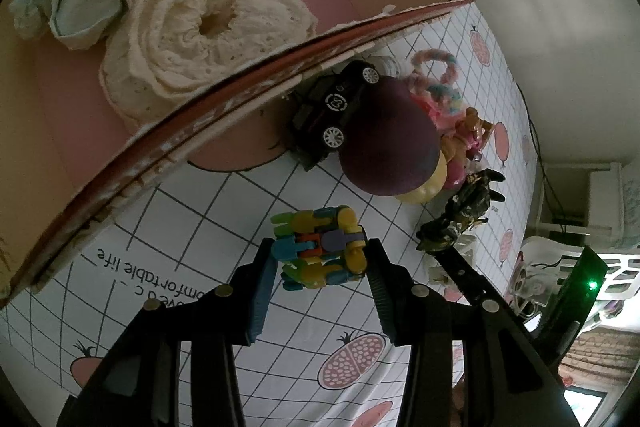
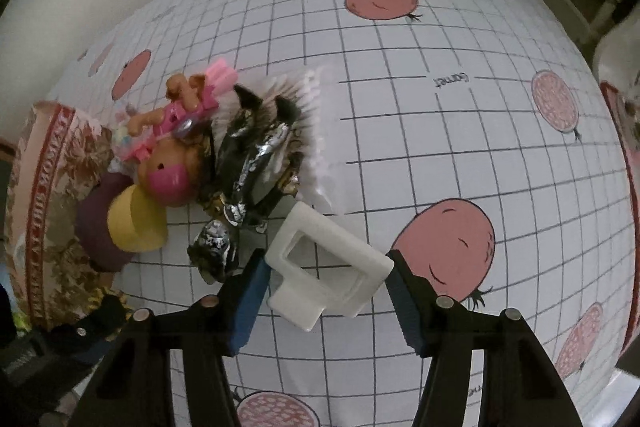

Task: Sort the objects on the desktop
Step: 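Lift the block toy and white frame off the table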

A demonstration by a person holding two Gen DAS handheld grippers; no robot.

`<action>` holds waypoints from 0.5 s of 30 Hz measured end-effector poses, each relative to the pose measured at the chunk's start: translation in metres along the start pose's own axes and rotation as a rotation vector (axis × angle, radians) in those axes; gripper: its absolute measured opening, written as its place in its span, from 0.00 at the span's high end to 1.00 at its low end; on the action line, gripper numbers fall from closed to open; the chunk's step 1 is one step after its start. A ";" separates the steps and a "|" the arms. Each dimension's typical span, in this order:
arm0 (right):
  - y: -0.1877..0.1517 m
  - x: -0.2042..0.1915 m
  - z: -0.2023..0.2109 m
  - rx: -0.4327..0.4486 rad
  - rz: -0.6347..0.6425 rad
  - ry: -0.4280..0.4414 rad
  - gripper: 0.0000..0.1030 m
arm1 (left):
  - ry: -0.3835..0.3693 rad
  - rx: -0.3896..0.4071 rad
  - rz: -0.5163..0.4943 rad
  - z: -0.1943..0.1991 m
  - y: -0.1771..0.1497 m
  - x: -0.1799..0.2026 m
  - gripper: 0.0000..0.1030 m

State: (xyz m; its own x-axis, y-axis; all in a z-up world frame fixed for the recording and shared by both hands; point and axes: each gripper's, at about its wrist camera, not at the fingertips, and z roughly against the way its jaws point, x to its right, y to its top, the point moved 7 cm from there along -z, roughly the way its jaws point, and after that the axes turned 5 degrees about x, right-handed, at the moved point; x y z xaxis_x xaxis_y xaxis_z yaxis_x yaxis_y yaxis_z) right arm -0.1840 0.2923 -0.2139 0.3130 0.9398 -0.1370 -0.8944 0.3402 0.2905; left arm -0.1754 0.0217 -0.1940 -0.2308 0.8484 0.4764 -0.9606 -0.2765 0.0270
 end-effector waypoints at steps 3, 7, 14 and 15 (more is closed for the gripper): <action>0.004 0.003 0.007 0.011 -0.035 0.011 0.40 | 0.005 -0.003 -0.003 -0.004 -0.004 0.006 0.55; 0.014 0.005 0.026 0.069 -0.072 0.043 0.40 | 0.003 -0.003 -0.004 -0.012 0.001 0.017 0.55; 0.036 -0.007 0.087 0.312 -0.100 0.125 0.40 | -0.022 0.035 -0.021 -0.015 0.013 0.040 0.55; 0.038 -0.007 0.096 0.352 -0.098 0.132 0.40 | -0.028 0.041 -0.024 -0.013 0.014 0.042 0.55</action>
State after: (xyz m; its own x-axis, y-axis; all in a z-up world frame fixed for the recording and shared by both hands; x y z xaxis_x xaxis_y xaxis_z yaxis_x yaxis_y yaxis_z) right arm -0.1898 0.3014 -0.1104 0.3271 0.8981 -0.2939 -0.6909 0.4395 0.5740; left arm -0.2003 0.0595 -0.1853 -0.2028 0.8424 0.4992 -0.9585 -0.2751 0.0749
